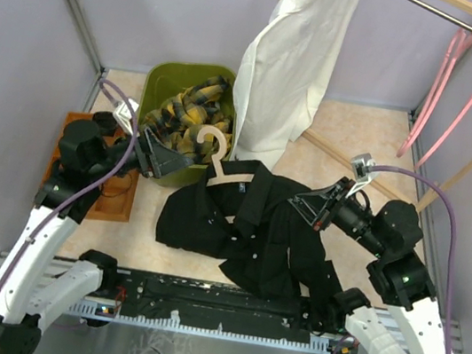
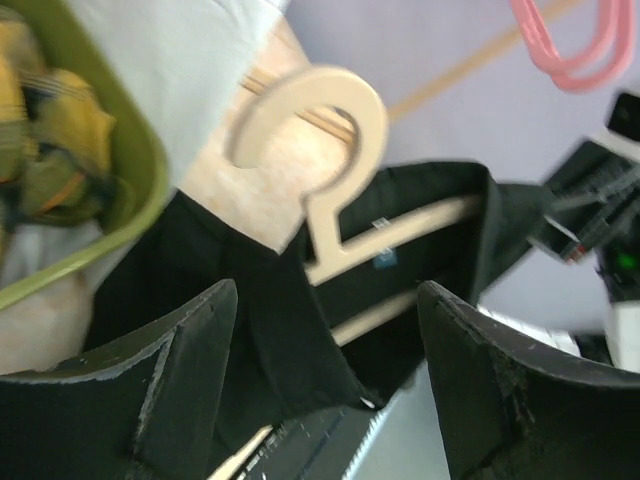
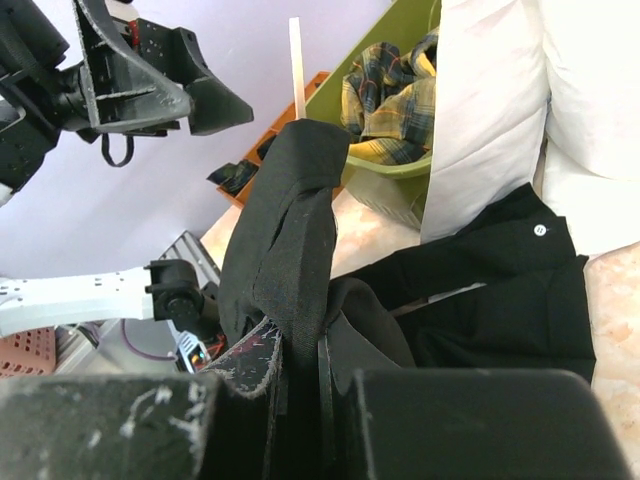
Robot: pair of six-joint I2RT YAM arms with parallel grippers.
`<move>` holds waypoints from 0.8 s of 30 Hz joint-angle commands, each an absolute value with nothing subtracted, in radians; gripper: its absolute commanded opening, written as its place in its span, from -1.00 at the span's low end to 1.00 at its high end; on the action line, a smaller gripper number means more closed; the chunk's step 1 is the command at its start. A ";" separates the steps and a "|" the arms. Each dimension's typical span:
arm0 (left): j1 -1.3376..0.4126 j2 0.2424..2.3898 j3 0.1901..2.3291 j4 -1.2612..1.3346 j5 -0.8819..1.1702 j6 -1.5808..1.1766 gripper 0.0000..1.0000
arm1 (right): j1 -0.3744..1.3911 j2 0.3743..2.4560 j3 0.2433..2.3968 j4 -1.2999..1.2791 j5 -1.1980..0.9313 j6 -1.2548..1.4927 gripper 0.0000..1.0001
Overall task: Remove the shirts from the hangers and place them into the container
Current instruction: Remove the shirt from the hanger.
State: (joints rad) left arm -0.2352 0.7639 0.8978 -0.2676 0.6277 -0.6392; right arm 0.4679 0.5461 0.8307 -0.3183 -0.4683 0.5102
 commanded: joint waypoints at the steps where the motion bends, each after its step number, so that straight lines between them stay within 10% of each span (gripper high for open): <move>1: -0.298 0.793 0.897 -0.103 0.826 -0.725 0.51 | 0.463 0.542 0.828 -0.208 -0.455 0.533 -1.00; 24: -0.608 0.972 0.979 -0.279 0.405 -0.700 0.45 | 0.463 0.549 0.830 -0.182 -0.481 0.554 -1.00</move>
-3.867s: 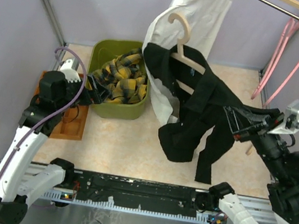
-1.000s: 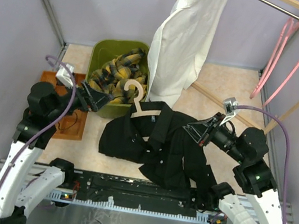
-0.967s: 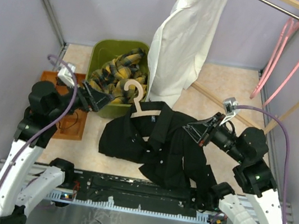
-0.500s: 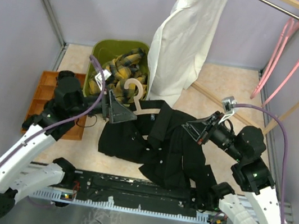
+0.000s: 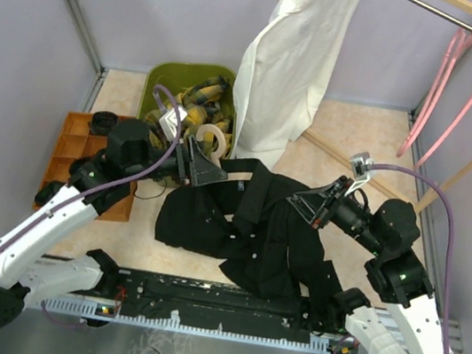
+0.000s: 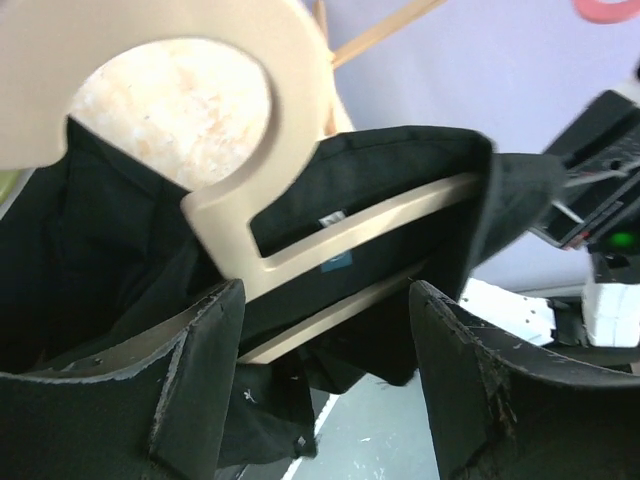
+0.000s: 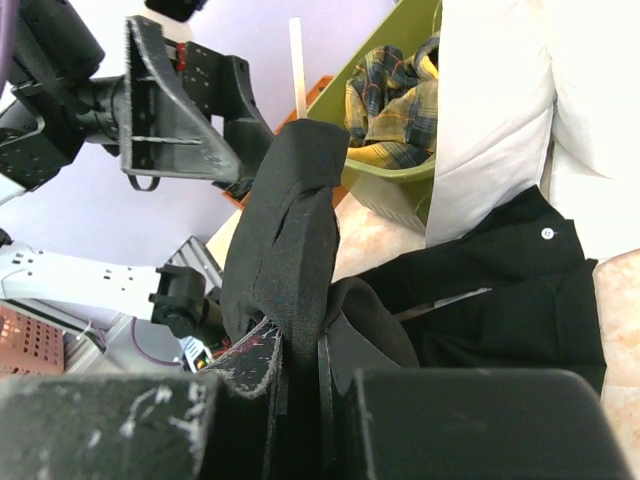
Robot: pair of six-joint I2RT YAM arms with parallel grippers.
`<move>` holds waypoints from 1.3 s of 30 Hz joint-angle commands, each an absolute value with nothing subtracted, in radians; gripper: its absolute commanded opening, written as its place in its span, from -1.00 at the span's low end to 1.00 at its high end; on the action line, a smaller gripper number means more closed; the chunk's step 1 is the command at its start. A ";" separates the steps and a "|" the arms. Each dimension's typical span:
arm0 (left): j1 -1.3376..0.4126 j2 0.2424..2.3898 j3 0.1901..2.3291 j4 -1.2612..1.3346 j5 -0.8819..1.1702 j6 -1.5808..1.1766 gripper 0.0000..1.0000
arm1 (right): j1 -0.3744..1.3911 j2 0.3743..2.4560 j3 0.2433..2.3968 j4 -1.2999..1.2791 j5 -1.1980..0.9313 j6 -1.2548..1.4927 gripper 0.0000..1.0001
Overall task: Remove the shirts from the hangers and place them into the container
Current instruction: Remove the shirt from the hanger.
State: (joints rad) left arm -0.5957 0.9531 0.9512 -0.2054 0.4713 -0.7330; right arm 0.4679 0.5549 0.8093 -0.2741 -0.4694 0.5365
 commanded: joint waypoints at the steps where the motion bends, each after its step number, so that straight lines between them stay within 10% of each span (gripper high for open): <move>1: -0.610 0.971 0.982 -0.296 0.380 -0.692 0.45 | 0.463 0.549 0.830 -0.183 -0.480 0.554 -1.00; 14: -0.613 0.978 0.979 -0.323 0.279 -0.672 0.39 | 0.463 0.547 0.814 -0.128 -0.607 0.580 -1.00; 26: -0.668 1.003 1.005 -0.300 0.291 -0.664 -0.04 | 0.463 0.544 0.802 -0.159 -0.557 0.572 -1.00; 32: -0.682 0.997 1.006 -0.312 0.250 -0.652 -0.64 | 0.463 0.551 0.816 -0.196 -0.516 0.562 -1.00; 39: -0.683 0.920 1.025 -0.414 0.043 -0.589 -1.00 | 0.464 0.570 0.890 -0.415 -0.381 0.480 0.19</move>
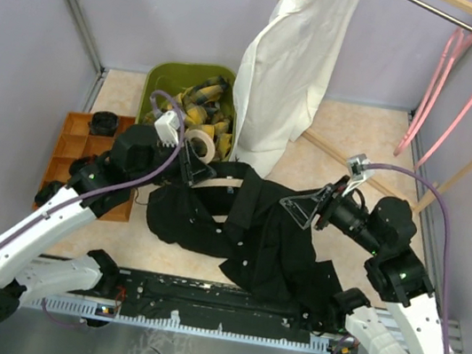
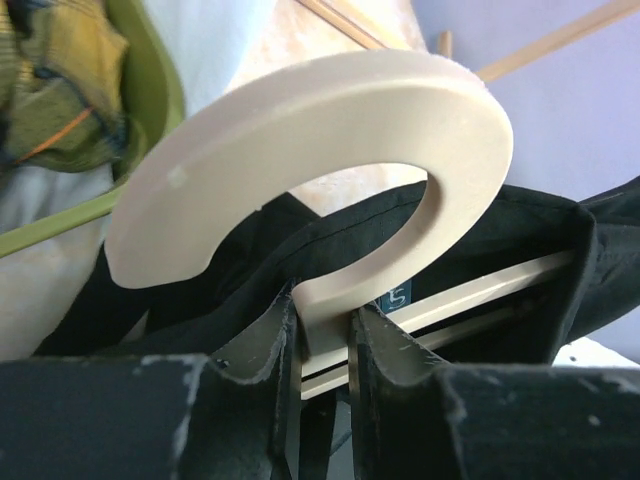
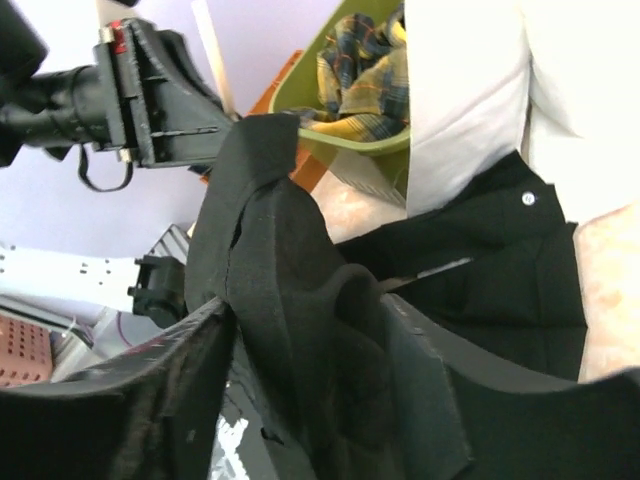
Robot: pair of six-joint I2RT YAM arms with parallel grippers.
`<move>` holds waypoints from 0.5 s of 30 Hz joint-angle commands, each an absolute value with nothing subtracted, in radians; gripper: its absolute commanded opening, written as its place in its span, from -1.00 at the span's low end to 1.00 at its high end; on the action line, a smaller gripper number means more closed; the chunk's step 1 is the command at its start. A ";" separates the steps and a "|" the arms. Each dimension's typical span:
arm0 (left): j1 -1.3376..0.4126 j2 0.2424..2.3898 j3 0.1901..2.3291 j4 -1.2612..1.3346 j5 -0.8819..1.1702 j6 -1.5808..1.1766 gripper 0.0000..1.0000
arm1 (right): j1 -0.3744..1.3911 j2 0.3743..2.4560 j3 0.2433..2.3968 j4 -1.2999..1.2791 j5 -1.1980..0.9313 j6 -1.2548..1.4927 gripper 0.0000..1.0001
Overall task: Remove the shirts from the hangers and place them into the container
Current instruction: Remove the shirt from the hanger.
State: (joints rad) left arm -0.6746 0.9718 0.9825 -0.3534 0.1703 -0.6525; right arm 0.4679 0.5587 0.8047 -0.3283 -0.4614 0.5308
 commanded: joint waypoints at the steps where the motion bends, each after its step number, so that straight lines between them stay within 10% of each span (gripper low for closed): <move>1: -0.682 0.915 1.031 -0.430 0.020 -0.579 -1.00 | 0.464 0.574 0.900 -0.435 -0.372 0.473 0.28; 8: -0.682 0.916 1.071 -0.515 -0.046 -0.549 -1.00 | 0.463 0.594 0.932 -0.504 -0.377 0.446 0.26; 15: -0.683 0.916 1.082 -0.529 -0.069 -0.553 -1.00 | 0.463 0.632 0.942 -0.554 -0.433 0.420 -0.28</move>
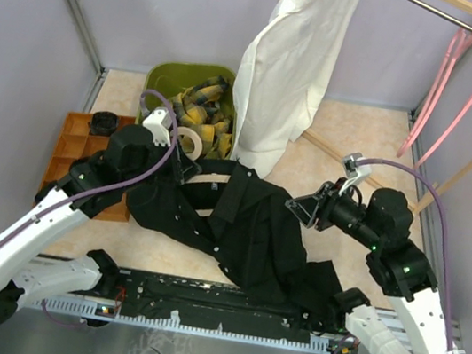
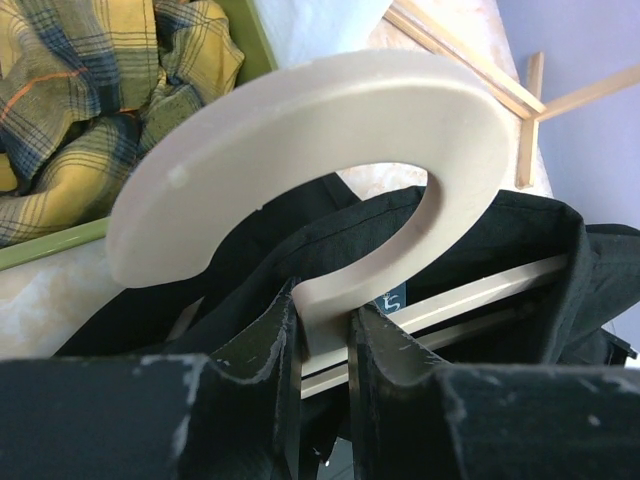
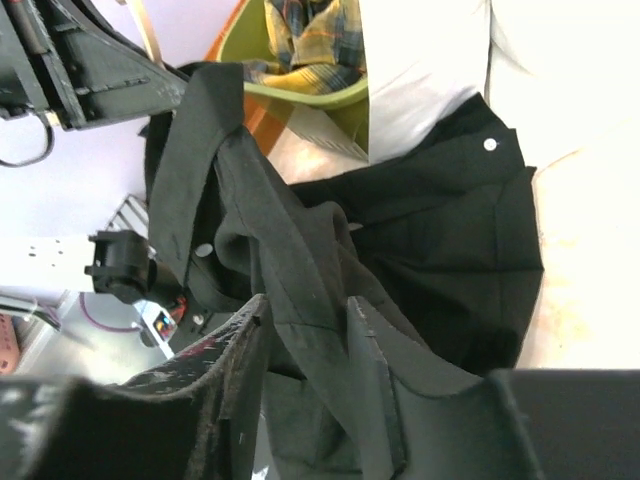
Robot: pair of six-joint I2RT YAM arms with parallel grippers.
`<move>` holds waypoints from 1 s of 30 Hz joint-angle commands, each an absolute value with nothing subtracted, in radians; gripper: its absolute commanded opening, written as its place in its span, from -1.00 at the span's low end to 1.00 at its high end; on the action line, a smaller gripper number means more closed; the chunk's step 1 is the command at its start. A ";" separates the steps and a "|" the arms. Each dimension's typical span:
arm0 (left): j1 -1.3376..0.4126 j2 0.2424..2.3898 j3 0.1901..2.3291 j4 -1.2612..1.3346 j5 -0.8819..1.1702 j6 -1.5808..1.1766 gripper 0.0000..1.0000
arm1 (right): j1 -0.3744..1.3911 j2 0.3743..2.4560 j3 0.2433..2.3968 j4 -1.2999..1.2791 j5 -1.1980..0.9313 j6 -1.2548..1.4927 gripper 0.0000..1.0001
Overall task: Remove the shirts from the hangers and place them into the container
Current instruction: Remove the shirt from the hanger.
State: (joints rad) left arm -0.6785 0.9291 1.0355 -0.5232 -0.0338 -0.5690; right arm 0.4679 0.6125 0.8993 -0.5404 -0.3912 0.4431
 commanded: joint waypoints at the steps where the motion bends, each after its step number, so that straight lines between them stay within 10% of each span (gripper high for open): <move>1: -0.683 0.917 1.085 -0.534 -0.077 -0.556 -1.00 | 0.463 0.635 0.942 -0.554 -0.432 0.420 -0.39; 11: -0.683 0.908 1.087 -0.538 -0.095 -0.556 -1.00 | 0.464 0.636 0.912 -0.526 -0.413 0.445 -1.00; 30: -0.681 0.828 1.071 -0.565 -0.171 -0.513 -1.00 | 0.463 0.630 0.921 -0.660 0.084 0.468 -0.96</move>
State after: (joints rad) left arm -0.6849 0.8593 1.0489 -0.5766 -0.1127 -0.5415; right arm 0.4683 0.6262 0.8978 -0.6548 0.0101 0.4732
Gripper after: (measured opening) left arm 0.249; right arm 0.005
